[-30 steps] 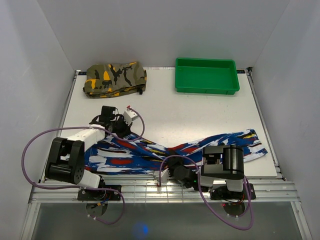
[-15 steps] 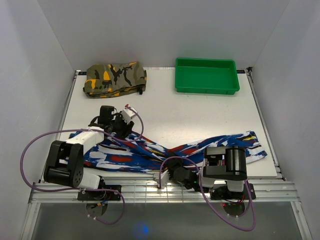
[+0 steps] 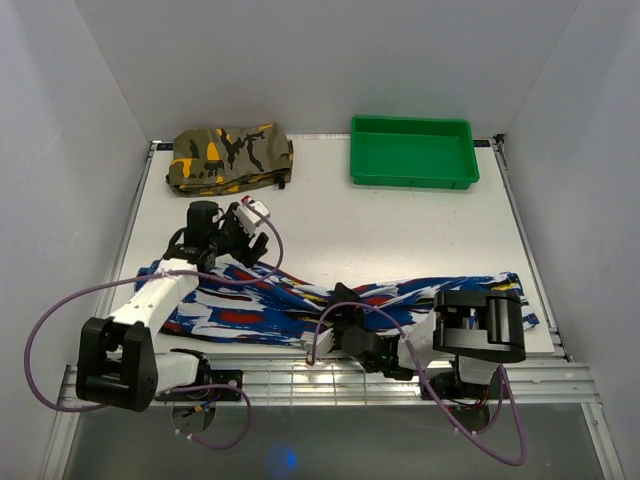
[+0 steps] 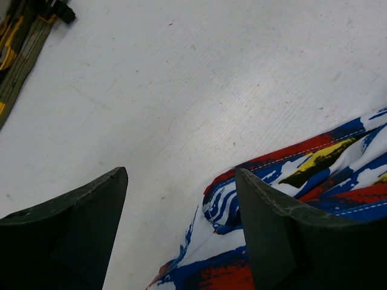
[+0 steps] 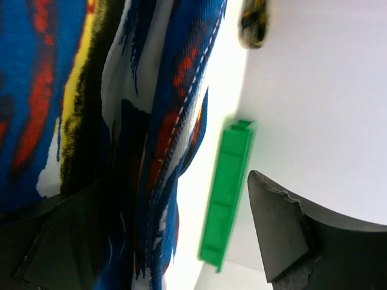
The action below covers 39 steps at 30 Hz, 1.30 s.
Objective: Fold and stack the trousers
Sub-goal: Fold the trousers
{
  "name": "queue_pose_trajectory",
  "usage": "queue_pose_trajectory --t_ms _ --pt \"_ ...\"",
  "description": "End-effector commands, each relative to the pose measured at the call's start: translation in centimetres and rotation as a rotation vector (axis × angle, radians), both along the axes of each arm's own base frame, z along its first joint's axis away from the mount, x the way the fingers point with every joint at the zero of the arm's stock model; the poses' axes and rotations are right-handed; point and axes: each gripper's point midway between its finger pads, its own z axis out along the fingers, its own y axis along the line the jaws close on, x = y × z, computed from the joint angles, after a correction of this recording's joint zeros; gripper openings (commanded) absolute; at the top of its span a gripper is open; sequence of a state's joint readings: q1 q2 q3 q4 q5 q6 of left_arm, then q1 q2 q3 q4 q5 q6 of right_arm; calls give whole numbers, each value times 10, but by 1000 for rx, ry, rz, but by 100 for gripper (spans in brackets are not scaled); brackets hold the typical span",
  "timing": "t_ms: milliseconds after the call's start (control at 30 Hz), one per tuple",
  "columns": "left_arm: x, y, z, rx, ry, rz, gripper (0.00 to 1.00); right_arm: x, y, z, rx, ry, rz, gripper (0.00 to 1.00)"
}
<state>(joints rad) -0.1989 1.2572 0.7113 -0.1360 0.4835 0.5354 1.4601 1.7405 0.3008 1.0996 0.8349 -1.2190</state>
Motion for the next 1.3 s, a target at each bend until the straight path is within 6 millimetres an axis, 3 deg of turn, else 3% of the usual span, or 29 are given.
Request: queue_pose_trajectory --t_ms 0,33,67,100,133,167,233,267,333,400,533,700,767,800,833,900,933,1033,1167,1267 --pt "-2 20 27 -35 0 107 83 10 -7 -8 26 173 -104 90" --pt "1 27 37 -50 6 131 83 11 -8 -10 86 258 -143 90" --pt "-6 45 29 -59 85 182 82 11 -15 -13 58 340 -158 90" --pt "-11 47 31 -89 118 165 82 11 -14 -11 75 396 -169 90" --pt "-12 55 31 -95 145 183 81 13 -6 1 118 440 -173 90" --pt "-12 80 30 -100 187 249 81 8 -11 -1 118 534 -188 90" --pt "-20 91 30 -125 237 240 76 9 -1 14 150 616 -202 90" --pt "-26 107 27 -127 284 270 74 5 -13 4 128 729 -248 90" --pt "-44 112 23 -161 368 258 68 6 -5 16 175 845 -236 90" --pt "-51 126 28 -145 355 244 65 16 -22 20 206 934 -309 90" --pt "-78 136 14 -65 392 235 55 27 -48 34 306 1138 -362 90" --pt "-89 145 -3 -25 406 297 45 42 -105 52 456 1271 -452 90" --pt "-88 148 -19 -38 454 337 42 42 -134 55 479 1278 -506 91" --pt "-88 155 -30 -14 482 374 42 41 -143 54 475 1274 -519 96" --pt "-92 159 -48 -8 543 403 42 42 -154 54 453 1249 -517 99" --pt "-84 178 -68 36 569 493 41 34 -179 51 433 1256 -567 83" --pt "-82 183 -74 36 585 517 42 35 -188 51 420 1247 -589 79" --pt "-72 201 -95 38 645 611 42 31 -230 28 341 1265 -737 75" --pt "-46 211 -100 -9 670 658 42 22 -283 -17 196 1314 -914 74" --pt "-23 217 -98 -55 687 690 42 42 -314 -42 190 1274 -1009 73"
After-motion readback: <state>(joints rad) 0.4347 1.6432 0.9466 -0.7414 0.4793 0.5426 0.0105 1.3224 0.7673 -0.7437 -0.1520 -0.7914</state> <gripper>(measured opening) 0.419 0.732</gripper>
